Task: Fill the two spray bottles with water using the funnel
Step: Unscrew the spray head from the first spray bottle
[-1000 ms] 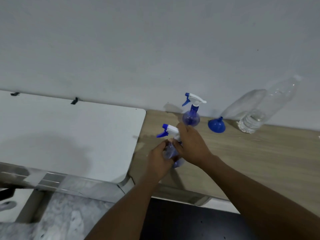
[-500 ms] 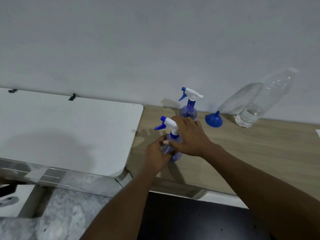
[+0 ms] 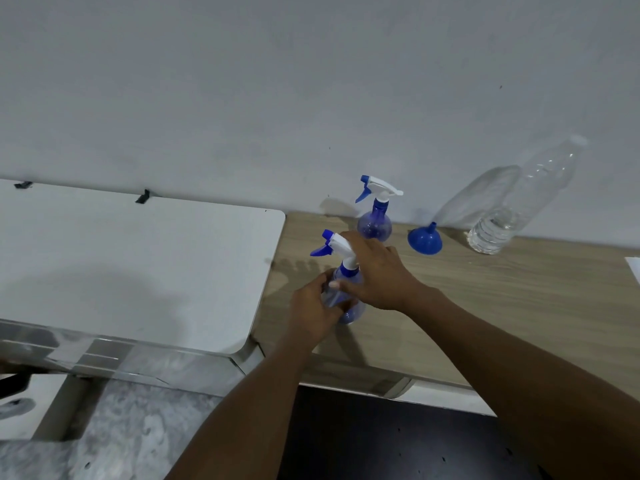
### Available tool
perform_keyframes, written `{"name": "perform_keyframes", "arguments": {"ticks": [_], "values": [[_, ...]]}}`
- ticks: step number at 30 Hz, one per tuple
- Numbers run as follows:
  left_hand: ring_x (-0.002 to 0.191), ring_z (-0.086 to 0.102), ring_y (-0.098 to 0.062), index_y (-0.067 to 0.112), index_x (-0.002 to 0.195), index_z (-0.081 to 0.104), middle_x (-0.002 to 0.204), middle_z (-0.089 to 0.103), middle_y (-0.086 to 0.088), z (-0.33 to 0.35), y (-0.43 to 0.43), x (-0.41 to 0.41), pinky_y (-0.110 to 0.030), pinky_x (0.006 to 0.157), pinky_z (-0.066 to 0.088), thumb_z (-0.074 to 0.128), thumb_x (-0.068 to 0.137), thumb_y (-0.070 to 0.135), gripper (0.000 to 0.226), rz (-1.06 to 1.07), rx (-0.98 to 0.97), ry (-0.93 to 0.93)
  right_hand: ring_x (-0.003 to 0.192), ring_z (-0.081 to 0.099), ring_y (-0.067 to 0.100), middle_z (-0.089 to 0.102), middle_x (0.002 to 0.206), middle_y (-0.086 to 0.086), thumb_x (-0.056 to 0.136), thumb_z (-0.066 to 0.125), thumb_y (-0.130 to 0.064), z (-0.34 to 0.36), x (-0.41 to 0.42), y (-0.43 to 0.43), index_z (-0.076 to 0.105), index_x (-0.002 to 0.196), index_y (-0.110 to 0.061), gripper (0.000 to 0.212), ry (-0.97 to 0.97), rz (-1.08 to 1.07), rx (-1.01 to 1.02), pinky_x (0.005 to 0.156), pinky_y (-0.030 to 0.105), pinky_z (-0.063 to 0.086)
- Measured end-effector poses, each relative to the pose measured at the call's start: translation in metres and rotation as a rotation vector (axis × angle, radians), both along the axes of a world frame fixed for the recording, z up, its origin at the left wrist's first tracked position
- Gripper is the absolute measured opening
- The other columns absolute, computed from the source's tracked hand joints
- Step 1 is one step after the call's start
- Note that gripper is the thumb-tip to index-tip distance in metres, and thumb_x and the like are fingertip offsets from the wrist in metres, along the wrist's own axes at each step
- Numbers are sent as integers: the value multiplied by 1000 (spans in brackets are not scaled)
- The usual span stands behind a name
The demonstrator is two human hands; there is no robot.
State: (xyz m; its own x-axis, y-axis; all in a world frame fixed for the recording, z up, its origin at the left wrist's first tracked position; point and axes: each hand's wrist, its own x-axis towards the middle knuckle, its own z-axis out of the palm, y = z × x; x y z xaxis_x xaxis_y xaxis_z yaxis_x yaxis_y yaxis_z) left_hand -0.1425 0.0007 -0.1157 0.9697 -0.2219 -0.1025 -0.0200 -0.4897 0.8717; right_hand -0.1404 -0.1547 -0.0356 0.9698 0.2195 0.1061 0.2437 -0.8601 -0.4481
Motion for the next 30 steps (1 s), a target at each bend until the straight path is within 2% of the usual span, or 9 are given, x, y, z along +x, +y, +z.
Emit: {"name": "perform_keyframes", "arguments": {"ticks": [3,5,8,14,18,21,23,27,30], "values": [[108,64,-12,21,131,57,118,68,5,2,-2,0,-35,98,52,81,79,34,58,8,14,1,99,60,22,60,115,3,88,69,-22,-2,0,3,40,132,-23,53,41,-8,84,88,43,53],[110,63,-13,21,132,57,120,68,4,3,-1,0,-36,99,52,81,80,34,59,6,25,10,100,60,22,58,115,3,86,69,-15,0,-1,2,37,133,-26,59,124,11,181,88,46,55],[105,64,-10,26,127,59,113,69,9,2,-1,-1,-35,95,54,82,79,33,54,12,12,-9,102,58,20,56,121,1,84,75,-30,4,-1,-3,34,140,-24,70,140,7,149,87,38,55],[113,62,-16,17,130,58,120,67,1,5,-2,-1,-33,100,49,79,83,31,54,-19,60,17,95,63,20,64,111,5,94,64,-17,9,-1,1,47,124,-18,35,155,-17,195,86,37,56],[96,62,-7,9,129,58,101,65,8,14,-2,2,-27,94,48,75,86,22,48,-37,68,53,93,63,22,64,105,6,95,58,-16,20,3,-4,55,115,-14,20,233,-5,256,85,40,55],[104,64,-18,2,125,59,111,68,-9,9,-4,5,-20,90,48,70,91,14,39,-101,92,103,86,61,21,64,98,4,95,62,-31,26,4,2,59,111,-14,24,273,-24,301,77,33,51],[98,62,-10,14,121,63,109,69,0,9,-2,2,-16,81,47,77,84,26,41,-6,65,56,84,60,19,64,97,2,87,73,-36,23,3,6,58,112,-15,36,217,-30,233,72,30,48],[107,63,-13,21,122,60,112,67,6,4,-1,0,-27,93,48,79,83,32,44,-17,70,63,93,59,20,62,108,6,88,71,-12,13,5,8,56,116,-12,32,180,-80,203,76,25,43],[112,61,-17,12,128,57,118,65,-1,12,-2,1,-13,90,43,74,88,23,44,-78,83,81,90,59,19,62,102,7,89,67,-9,16,4,3,59,112,-10,25,227,-59,251,70,22,44]]}}
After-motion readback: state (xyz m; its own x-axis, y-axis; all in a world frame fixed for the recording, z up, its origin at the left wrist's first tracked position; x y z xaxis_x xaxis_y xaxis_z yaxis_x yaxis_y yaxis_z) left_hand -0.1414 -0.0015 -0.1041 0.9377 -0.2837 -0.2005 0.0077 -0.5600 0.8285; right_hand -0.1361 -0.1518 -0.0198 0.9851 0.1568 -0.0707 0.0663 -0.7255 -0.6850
